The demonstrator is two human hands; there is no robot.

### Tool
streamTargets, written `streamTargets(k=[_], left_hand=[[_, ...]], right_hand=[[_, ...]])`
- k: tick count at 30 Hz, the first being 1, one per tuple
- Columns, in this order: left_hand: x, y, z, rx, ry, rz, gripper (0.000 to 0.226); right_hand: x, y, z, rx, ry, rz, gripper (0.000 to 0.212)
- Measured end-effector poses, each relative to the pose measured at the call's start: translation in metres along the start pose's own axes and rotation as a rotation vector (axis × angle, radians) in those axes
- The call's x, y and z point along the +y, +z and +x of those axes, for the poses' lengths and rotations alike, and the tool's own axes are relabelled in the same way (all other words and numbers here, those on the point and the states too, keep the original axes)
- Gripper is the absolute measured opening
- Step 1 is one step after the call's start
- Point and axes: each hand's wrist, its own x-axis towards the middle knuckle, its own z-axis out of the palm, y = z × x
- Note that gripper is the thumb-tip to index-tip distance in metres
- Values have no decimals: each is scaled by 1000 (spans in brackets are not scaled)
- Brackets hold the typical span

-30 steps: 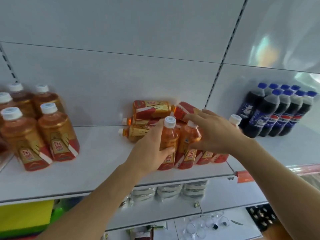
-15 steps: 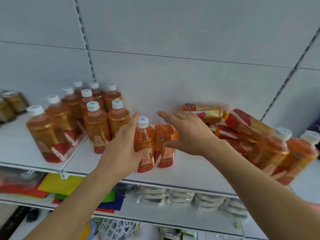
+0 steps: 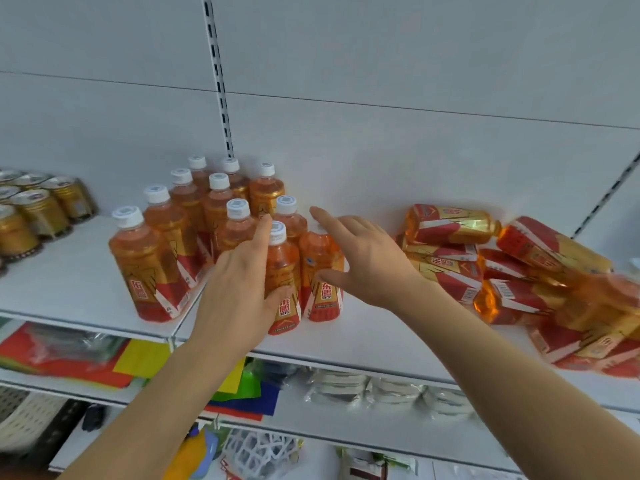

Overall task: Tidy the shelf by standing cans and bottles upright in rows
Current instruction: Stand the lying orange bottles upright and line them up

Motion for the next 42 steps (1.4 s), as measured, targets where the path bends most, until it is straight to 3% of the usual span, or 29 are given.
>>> streamTargets(k=[6, 10, 15, 21, 30, 35, 42], left_hand=[[0, 2, 0, 109, 79, 23, 113], [25, 3, 4, 269, 246, -18, 87], [84, 17, 26, 355, 448, -11, 66], [147, 72, 76, 142, 522, -101, 67], [220, 151, 144, -158, 426, -21, 81], [229, 186, 170, -244, 408, 162, 84], [231, 199, 186, -232, 487, 309, 79]], right_hand=[[11, -7, -21, -14, 61, -41, 101], [34, -22, -42, 5, 221, -51, 95], [79, -42, -75, 28, 355, -160, 90], [126, -49, -99, -34, 487, -319, 90], [191, -100, -104, -111, 489, -456, 94], [212, -123, -107, -161, 495, -453, 97], [243, -142, -113, -217, 566, -348, 97]])
